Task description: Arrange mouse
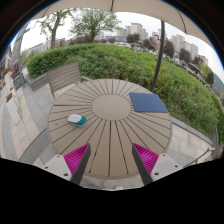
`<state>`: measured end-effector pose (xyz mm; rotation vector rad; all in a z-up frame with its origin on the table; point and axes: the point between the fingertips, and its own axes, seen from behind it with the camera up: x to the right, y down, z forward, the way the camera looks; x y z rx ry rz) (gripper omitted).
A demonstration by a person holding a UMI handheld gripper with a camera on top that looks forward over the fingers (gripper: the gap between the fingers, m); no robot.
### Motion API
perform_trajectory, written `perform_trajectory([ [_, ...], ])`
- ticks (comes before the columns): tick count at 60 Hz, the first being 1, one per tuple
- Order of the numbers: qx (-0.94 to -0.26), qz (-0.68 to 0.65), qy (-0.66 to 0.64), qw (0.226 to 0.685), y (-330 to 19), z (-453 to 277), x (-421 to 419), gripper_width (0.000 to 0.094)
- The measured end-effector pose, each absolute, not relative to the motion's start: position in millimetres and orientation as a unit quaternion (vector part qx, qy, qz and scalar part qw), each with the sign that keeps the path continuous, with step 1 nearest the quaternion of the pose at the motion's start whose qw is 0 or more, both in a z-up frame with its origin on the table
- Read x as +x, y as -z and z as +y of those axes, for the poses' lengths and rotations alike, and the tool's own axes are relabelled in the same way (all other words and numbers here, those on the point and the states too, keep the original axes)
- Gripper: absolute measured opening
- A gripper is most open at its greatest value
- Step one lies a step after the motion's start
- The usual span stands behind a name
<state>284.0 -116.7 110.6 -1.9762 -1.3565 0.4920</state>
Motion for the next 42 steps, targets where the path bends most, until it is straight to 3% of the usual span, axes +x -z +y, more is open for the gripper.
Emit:
perform_trajectory([
  [1, -0.759, -0.523, -0.189, 0.339, -124, -119, 280, 0.0853],
  [8, -0.752, -0.53, -0.2, 0.336, -124, -134, 269, 0.0852],
  [25, -0.732, -0.557, -0.232, 0.316, -102, -214, 219, 0.0853],
  [42, -0.71, -0.567, -0.247, 0.336, -84, -236, 175, 0.0855],
])
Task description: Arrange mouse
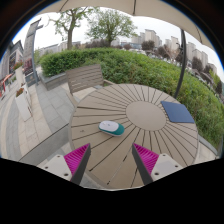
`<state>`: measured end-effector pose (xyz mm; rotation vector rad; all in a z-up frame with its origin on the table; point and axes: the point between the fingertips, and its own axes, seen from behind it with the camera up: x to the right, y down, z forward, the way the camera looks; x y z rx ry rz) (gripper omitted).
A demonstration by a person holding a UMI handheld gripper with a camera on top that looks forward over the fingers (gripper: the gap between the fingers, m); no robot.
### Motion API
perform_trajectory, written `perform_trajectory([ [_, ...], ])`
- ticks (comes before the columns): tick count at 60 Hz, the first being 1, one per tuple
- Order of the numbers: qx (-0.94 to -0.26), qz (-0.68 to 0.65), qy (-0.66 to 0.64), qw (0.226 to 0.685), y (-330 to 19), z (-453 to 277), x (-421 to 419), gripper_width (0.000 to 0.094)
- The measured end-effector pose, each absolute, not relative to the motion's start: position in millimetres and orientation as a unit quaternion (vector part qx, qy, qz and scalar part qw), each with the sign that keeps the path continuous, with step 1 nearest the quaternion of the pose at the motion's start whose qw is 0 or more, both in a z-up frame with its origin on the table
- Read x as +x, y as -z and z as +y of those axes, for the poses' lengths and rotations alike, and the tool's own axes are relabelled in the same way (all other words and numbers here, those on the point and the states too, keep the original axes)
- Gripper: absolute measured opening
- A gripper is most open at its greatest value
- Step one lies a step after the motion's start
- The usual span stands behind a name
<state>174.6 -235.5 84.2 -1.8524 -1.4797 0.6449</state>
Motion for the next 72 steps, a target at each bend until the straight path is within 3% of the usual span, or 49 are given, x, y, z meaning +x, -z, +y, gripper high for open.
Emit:
perform_trajectory([
  [7, -0.704, -0.563, -0.24, 0.361, -65, -218, 152, 0.0853],
  [35, -0.712, -0.555, -0.256, 0.345, 10, -189, 68, 0.0855],
  [72, -0.738, -0.523, -0.24, 0.351, 16, -130, 19, 0.0833],
])
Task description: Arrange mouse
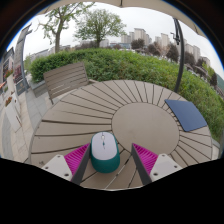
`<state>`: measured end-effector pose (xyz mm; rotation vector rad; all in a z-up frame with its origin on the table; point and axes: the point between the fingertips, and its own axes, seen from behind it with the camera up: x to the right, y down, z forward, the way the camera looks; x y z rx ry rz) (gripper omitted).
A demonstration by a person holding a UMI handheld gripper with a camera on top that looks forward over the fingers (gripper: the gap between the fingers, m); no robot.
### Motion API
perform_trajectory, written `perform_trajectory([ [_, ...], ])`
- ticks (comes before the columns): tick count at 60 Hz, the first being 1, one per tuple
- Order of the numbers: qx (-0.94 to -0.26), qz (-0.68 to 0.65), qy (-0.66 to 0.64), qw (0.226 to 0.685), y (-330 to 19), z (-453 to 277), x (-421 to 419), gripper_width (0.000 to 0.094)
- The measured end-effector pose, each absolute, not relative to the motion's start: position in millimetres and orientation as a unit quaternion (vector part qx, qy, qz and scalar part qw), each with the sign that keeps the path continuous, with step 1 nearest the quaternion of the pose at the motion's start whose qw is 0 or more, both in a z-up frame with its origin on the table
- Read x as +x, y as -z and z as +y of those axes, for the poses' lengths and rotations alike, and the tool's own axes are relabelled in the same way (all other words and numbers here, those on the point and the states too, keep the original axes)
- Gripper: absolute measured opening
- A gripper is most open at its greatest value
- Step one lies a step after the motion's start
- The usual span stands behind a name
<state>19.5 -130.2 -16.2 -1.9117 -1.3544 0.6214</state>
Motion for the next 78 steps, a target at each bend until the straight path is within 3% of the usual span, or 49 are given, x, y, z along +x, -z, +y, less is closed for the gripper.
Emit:
perform_trajectory([
  [8, -0.736, -0.526, -0.242, 0.35, 16, -131, 18, 0.076],
  [10, -0.733, -0.534, -0.244, 0.345, 17, -134, 17, 0.0618],
  [11, -0.729, -0.539, -0.246, 0.344, 15, -135, 17, 0.0459],
  [20, -0.715, -0.568, -0.242, 0.327, 2, -126, 13, 0.0424],
  [28, -0.713, -0.549, -0.287, 0.329, -66, -91, -1, 0.0423],
  [33, -0.714, -0.533, -0.307, 0.333, -105, -44, -12, 0.0424],
  [40, -0.709, -0.518, -0.297, 0.376, -133, 60, -27, 0.0423],
  [50, -0.742, -0.489, -0.247, 0.386, -91, 201, -19, 0.0425],
  [61, -0.774, -0.486, -0.198, 0.354, 10, 276, 4, 0.0425],
  [72, -0.774, -0.485, -0.211, 0.348, 18, 281, 6, 0.052],
  [74, -0.777, -0.486, -0.206, 0.342, 16, 278, 7, 0.0616],
  [77, -0.784, -0.481, -0.203, 0.335, 9, 274, 15, 0.0849],
  [78, -0.786, -0.479, -0.202, 0.335, 5, 273, 17, 0.0863],
])
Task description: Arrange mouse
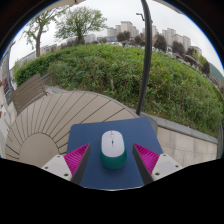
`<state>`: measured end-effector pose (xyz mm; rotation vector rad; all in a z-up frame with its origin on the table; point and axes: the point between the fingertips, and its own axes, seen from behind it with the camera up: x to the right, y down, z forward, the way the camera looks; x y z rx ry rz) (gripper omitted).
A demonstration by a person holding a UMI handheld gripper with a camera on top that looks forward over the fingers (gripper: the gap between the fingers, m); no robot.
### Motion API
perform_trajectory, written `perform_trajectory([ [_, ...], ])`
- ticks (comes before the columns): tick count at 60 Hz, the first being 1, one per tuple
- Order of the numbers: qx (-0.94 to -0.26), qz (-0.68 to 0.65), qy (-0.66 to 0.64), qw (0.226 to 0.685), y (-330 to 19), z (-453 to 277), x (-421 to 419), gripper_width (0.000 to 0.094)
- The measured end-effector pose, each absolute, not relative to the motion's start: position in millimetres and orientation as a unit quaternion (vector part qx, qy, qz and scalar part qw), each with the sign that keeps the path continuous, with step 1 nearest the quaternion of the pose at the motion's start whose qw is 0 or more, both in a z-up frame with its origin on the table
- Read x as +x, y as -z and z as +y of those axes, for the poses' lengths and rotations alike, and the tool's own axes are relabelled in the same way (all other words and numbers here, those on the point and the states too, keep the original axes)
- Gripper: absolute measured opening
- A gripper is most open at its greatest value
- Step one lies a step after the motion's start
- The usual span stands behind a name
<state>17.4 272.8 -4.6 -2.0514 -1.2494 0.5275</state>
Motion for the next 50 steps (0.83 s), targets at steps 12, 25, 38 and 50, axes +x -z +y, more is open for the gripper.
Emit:
perform_trajectory([
  [12, -0.795, -0.486, -0.212, 0.295, -68, 202, 91, 0.0845],
  [25, -0.796, -0.518, -0.165, 0.267, -113, 126, 202, 0.0849],
  [38, -0.771, -0.552, -0.17, 0.267, -135, 77, 243, 0.0854],
  [50, -0.772, -0.553, -0.15, 0.275, -130, 77, 249, 0.0853],
])
